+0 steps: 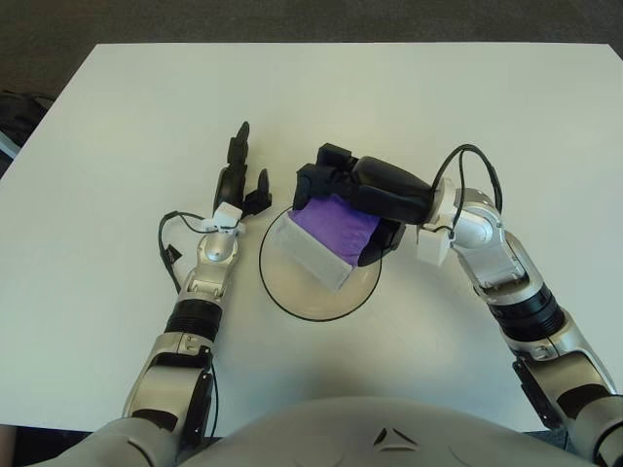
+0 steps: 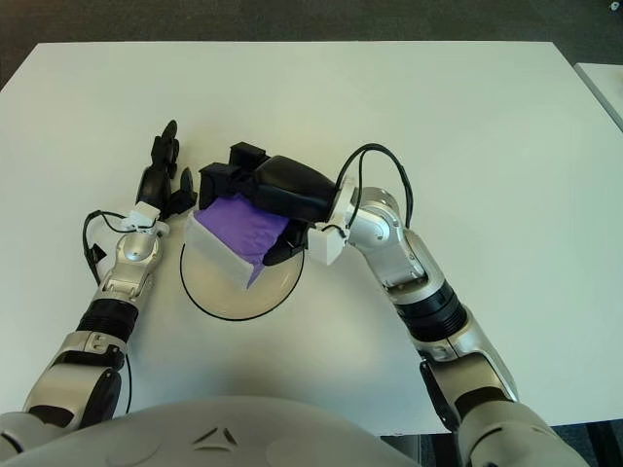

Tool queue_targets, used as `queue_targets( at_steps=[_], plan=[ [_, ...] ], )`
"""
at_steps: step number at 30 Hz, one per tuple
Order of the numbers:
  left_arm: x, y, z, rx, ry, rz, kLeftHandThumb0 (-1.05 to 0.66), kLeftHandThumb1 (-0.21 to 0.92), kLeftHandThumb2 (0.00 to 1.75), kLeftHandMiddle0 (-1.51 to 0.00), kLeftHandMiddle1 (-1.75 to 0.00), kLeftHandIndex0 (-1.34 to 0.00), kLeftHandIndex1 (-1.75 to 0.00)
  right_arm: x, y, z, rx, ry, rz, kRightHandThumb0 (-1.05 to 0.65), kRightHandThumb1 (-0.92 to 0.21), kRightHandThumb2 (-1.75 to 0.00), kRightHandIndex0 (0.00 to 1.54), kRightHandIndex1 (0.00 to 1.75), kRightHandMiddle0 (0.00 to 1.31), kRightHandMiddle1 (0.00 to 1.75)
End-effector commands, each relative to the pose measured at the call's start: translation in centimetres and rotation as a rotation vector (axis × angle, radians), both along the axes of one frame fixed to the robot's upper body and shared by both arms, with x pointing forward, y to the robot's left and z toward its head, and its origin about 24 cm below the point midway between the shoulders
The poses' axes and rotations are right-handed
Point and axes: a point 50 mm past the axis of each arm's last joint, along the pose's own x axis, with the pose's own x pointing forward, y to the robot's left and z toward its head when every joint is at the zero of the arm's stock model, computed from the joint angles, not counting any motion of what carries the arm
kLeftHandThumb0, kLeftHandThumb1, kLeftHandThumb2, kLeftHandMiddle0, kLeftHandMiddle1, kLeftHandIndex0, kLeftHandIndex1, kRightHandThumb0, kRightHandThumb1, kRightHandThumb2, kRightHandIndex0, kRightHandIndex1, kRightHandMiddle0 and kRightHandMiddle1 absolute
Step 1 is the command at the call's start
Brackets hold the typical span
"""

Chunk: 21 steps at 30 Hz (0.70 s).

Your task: Put the tissue paper into the plate.

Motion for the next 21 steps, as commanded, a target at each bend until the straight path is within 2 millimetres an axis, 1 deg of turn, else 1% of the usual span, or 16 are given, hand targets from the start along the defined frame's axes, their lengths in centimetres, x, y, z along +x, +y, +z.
queue_targets(
  at_steps=[1, 21],
  plan=[
    [-4.12, -0.18, -6.56, 0.000, 0.257, 0.024, -0.85, 0.92, 0.94, -0.22, -0.04, 0.00, -0.23, 0.04, 0.20, 0.43, 0.001, -0.021, 0.019, 0.00, -0.07, -1.60, 0.80, 1.72, 0.56, 1.75],
    [-4.30, -0.53, -6.14, 0.007, 0.242, 0.018, -0.88, 0.92, 0.97, -0.18, -0.01, 0.00, -0.18, -0.02, 0.55, 0.22, -0.022, -0.052, 0.049, 0.00, -0.09, -1.56, 0.80, 1.69, 0.55, 1.75]
  ],
)
